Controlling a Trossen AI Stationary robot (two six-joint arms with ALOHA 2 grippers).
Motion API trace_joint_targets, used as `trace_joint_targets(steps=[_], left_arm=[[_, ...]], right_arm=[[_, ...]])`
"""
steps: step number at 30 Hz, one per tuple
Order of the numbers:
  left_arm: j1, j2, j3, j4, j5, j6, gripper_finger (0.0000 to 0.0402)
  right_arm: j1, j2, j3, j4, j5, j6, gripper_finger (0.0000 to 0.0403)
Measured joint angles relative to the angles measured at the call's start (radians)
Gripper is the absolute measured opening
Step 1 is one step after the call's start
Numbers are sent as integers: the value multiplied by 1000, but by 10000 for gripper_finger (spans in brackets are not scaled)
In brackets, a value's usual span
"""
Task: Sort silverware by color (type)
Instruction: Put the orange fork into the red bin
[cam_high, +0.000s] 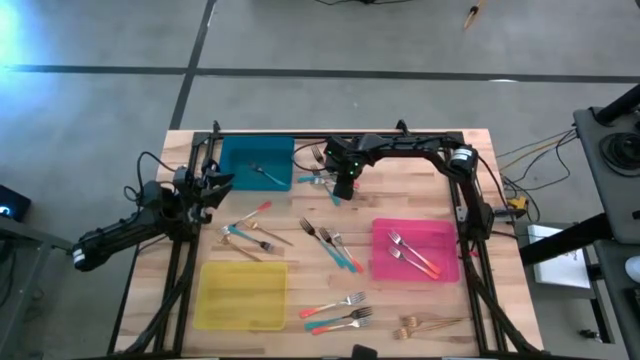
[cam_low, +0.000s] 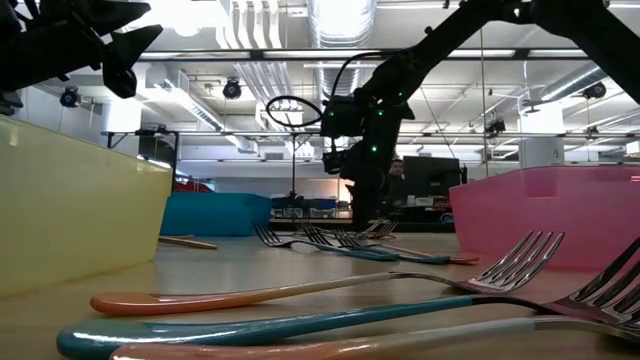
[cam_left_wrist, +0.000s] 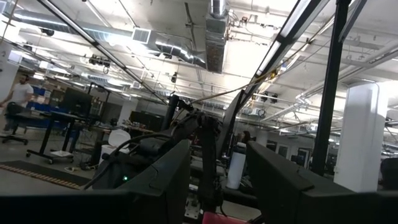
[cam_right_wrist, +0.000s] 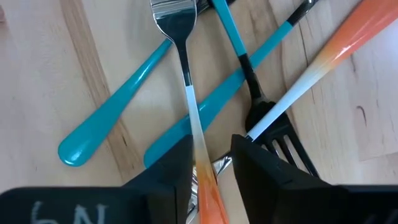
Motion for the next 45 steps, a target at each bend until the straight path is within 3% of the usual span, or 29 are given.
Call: trace_joint_targets(steps=[19, 31, 45], left_arm=[[0, -1, 0, 0, 0, 0, 141], [0, 0, 0, 0, 0, 0, 141], [0, 0, 0, 0, 0, 0, 141]], right_arm=[[0, 64, -7, -27, -51, 2, 101], [0, 50, -9, -30, -59, 1, 19], [0, -95, -3, -52, -61, 43, 14]])
